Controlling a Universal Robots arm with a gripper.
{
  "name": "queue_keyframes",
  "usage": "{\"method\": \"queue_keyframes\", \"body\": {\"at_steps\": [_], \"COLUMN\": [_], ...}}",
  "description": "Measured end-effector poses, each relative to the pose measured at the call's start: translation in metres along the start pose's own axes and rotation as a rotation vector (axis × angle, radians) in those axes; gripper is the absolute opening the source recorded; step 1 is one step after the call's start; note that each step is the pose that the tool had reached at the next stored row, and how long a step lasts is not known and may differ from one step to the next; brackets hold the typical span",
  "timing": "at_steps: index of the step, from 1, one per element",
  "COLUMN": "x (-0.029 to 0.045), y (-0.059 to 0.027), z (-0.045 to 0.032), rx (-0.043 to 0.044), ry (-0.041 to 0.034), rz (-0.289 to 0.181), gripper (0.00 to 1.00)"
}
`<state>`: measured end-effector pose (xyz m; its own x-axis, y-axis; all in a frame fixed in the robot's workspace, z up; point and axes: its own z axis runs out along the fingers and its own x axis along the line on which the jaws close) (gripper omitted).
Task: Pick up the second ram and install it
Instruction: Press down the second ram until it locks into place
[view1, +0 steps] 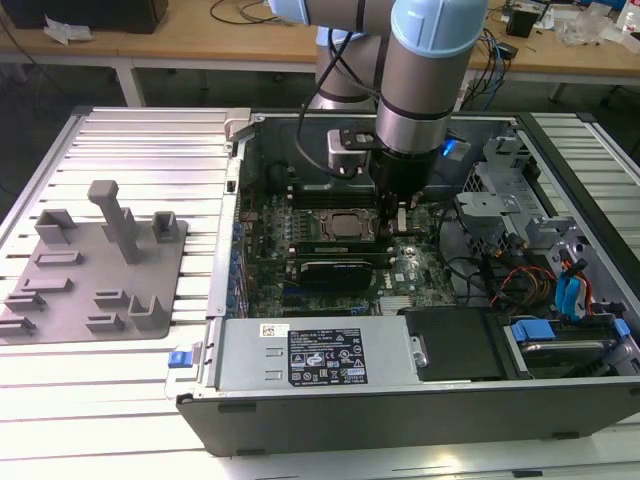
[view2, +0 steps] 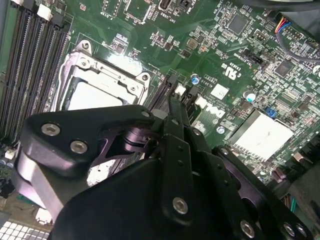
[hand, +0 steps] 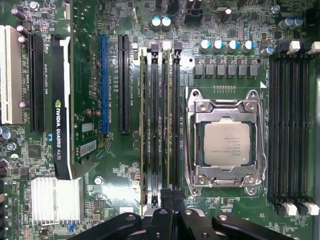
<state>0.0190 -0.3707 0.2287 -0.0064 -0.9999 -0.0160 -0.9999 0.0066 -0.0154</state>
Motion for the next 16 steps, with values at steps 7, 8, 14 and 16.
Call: {"method": "queue_keyframes", "body": {"at_steps": [7, 8, 14, 16], "x": [-0.0005, -0.0004, -0.0004, -0.0008], "y": [-0.0003, -0.0003, 0.0273, 0.0401], "z": [-0.0205, -0.0207, -0.0208, -0.0208], "rx": [0.0003, 0.0003, 0.0017, 0.0021], "ry": [-0.0011, -0.0009, -0.0008, -0.0009], "rz": [0.000, 0.000, 0.000, 0.000], "gripper": [0.08, 0.08, 0.08, 0.08]}}
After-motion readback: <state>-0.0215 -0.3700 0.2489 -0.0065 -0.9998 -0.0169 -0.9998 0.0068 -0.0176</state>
